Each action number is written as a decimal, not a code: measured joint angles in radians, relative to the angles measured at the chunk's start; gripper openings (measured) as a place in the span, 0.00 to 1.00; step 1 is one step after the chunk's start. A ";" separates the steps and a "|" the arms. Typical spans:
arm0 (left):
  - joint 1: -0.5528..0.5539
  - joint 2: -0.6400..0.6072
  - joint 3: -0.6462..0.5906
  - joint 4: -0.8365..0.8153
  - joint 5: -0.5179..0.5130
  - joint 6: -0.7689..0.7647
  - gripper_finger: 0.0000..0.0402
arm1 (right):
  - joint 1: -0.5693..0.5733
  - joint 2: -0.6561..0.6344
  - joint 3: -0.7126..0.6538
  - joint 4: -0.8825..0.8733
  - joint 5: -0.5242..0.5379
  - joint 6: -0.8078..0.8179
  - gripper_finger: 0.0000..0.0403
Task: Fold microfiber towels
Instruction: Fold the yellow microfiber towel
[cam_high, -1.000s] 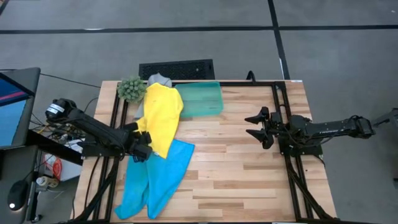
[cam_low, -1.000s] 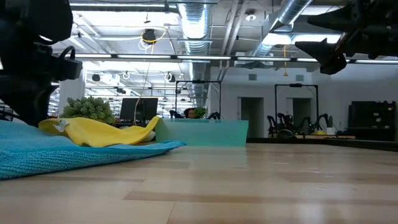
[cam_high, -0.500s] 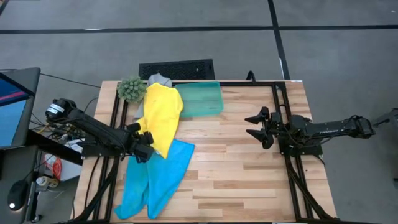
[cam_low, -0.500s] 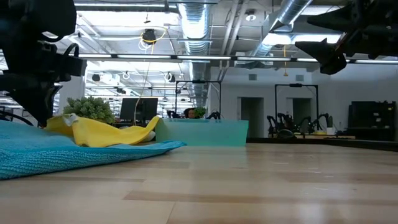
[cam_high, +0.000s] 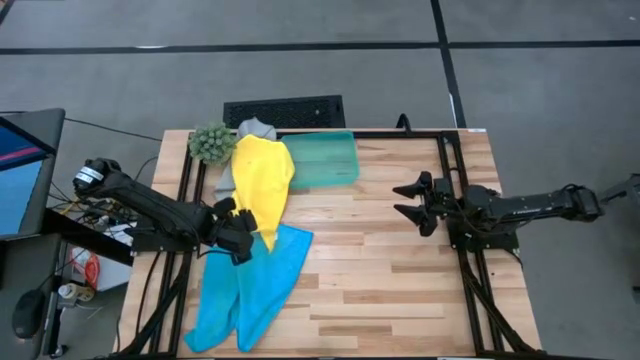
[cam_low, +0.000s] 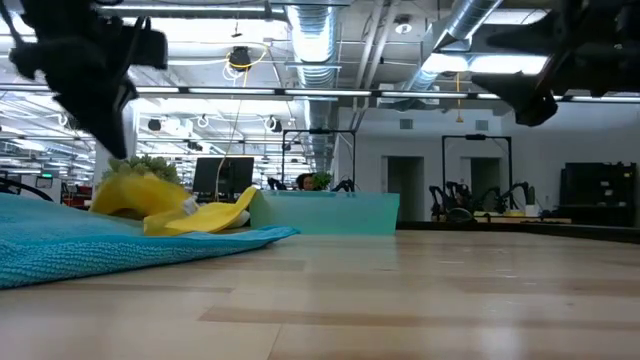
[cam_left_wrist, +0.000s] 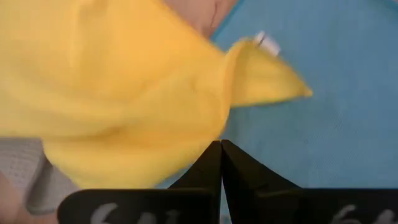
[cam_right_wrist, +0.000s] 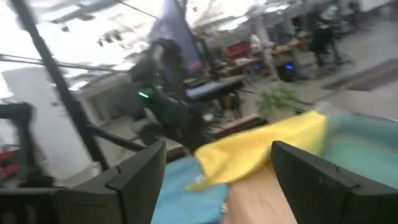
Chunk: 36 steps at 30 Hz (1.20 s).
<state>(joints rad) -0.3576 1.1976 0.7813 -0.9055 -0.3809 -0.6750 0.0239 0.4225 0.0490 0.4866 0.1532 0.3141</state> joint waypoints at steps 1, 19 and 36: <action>0.000 0.000 0.009 0.000 -0.010 0.000 0.00 | 0.001 0.018 0.000 0.000 0.016 0.000 0.78; 0.001 0.000 0.033 -0.036 0.054 0.072 0.14 | 0.002 0.736 0.280 0.028 0.028 -0.046 0.78; 0.003 0.209 0.033 -0.117 -0.011 0.130 0.47 | 0.002 0.925 0.323 0.184 -0.087 -0.079 0.78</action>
<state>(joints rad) -0.3546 1.4067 0.8146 -1.0227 -0.3919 -0.5451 0.0261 1.3476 0.3721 0.6707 0.0666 0.2348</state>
